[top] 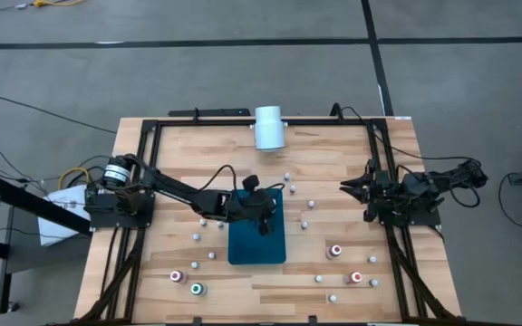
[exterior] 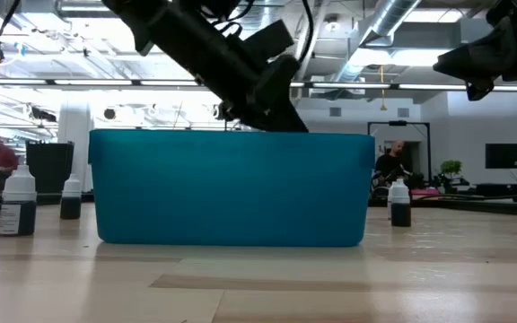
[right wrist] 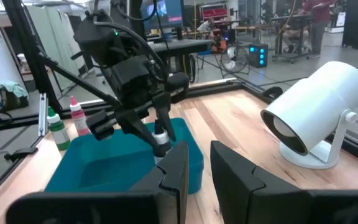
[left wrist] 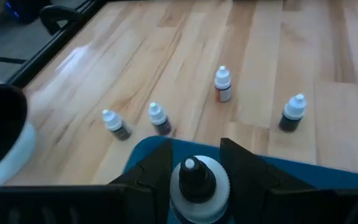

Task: Pick & Place food coloring
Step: Put the big black food coloring bottle into the blue bin

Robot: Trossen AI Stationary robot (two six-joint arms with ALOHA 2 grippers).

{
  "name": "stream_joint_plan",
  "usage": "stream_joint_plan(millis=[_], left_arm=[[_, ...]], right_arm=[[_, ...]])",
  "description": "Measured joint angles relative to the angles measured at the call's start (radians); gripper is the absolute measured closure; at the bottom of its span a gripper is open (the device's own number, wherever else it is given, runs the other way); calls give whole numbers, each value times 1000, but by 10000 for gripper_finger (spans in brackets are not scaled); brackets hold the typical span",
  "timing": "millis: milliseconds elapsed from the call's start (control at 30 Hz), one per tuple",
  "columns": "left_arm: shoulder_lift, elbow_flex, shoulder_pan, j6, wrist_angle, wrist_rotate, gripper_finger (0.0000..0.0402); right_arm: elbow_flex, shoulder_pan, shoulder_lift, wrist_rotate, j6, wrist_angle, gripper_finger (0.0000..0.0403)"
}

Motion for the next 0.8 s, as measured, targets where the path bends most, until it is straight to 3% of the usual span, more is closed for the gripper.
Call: stream_joint_plan(millis=[800], left_arm=[[56,-7,-21,59,88,-84,295]], right_arm=[[0,0,0,0,1,1,344]])
